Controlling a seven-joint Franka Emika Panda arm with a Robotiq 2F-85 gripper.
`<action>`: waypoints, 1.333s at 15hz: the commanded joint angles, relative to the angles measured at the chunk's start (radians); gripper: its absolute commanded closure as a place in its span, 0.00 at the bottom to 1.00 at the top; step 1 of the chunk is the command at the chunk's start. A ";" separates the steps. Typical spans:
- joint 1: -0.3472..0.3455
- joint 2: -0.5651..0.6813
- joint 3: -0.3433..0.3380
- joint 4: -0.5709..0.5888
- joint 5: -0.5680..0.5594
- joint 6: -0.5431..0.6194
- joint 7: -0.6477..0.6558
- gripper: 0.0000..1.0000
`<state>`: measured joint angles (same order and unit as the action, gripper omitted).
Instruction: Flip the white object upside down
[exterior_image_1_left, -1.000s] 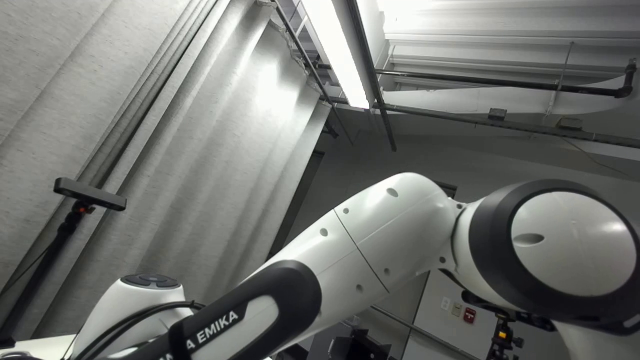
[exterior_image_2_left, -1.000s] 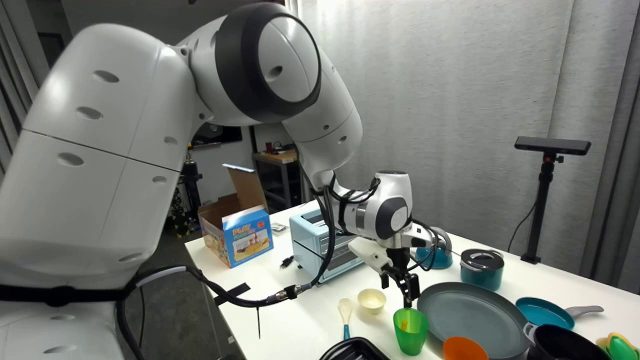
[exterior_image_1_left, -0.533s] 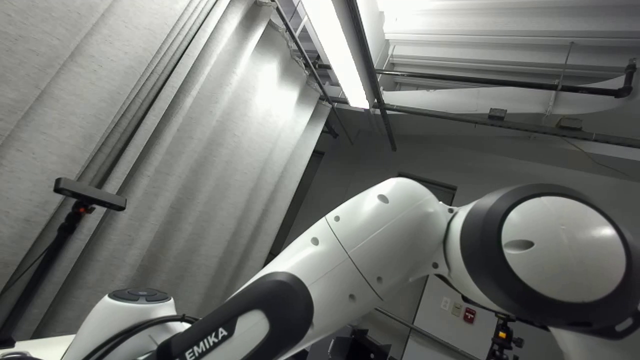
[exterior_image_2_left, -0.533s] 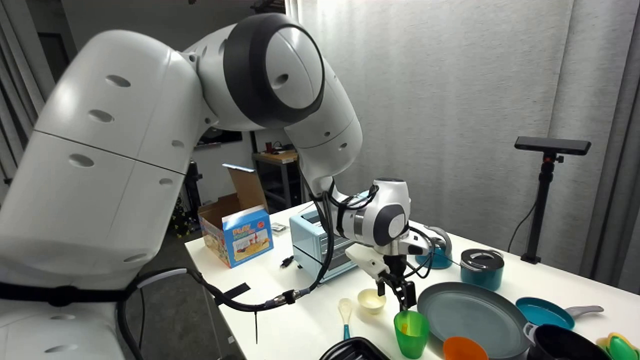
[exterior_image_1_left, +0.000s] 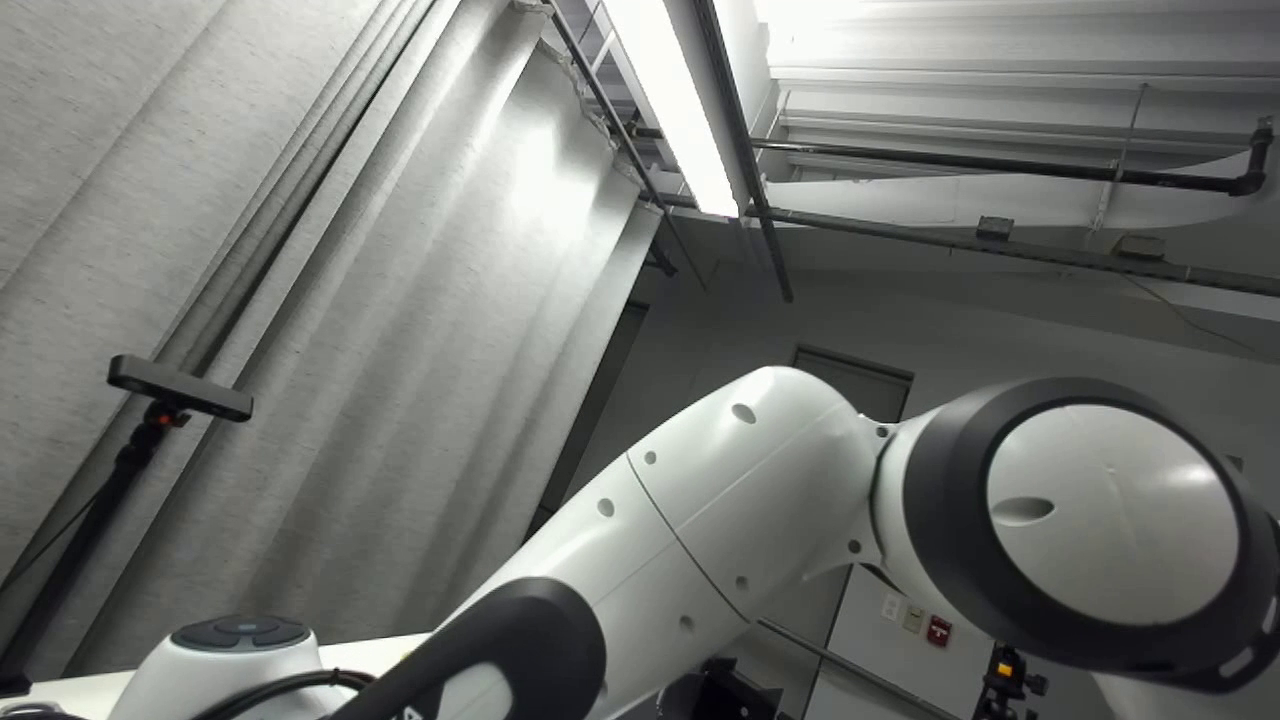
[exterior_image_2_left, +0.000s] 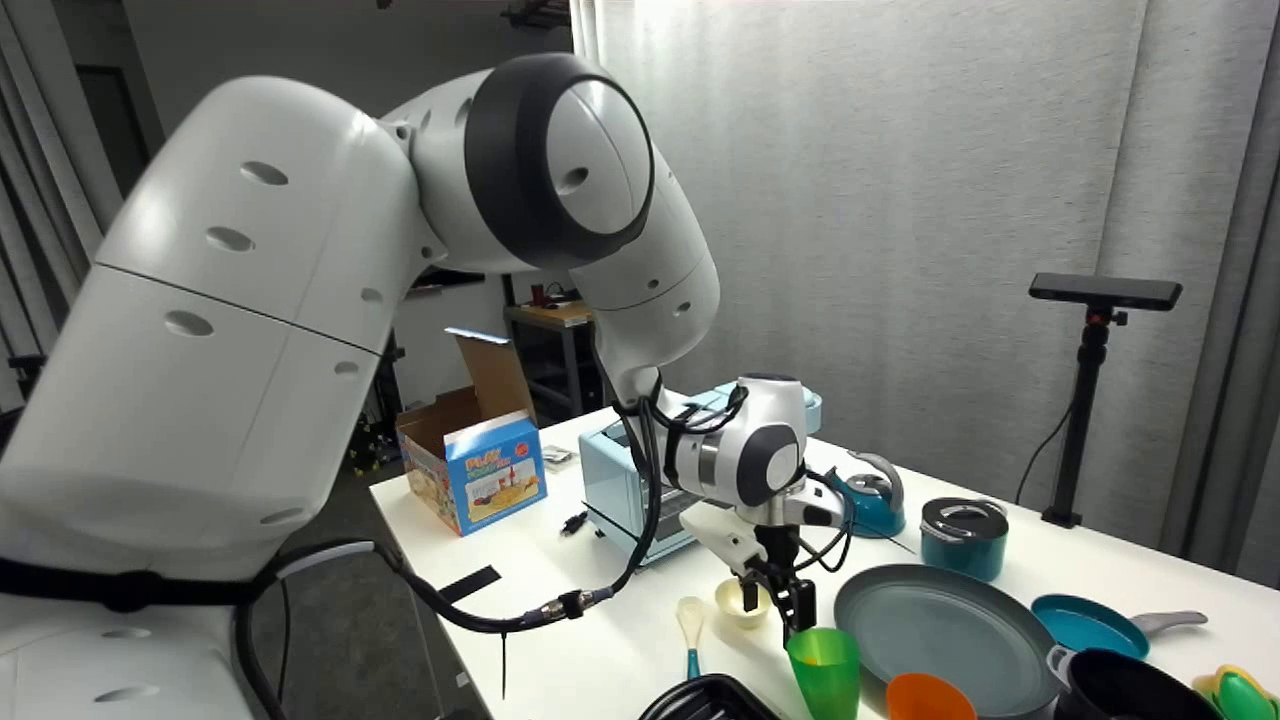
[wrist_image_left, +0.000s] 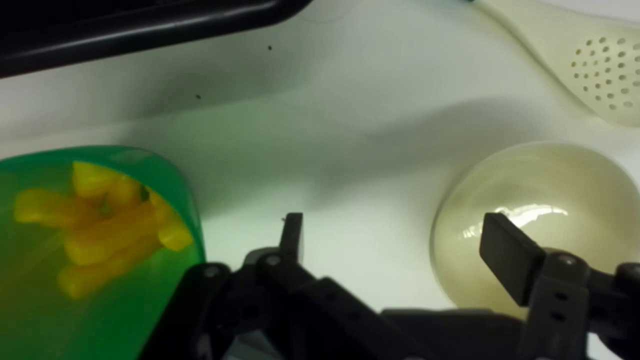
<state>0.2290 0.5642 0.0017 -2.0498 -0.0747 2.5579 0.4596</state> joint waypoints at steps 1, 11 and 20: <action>0.022 0.000 -0.020 0.004 0.003 -0.023 -0.002 0.39; 0.042 -0.022 -0.034 0.004 -0.010 -0.035 0.017 1.00; 0.168 -0.077 -0.201 0.004 -0.232 -0.031 0.209 0.99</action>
<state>0.3299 0.5181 -0.1202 -2.0457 -0.1939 2.5538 0.5608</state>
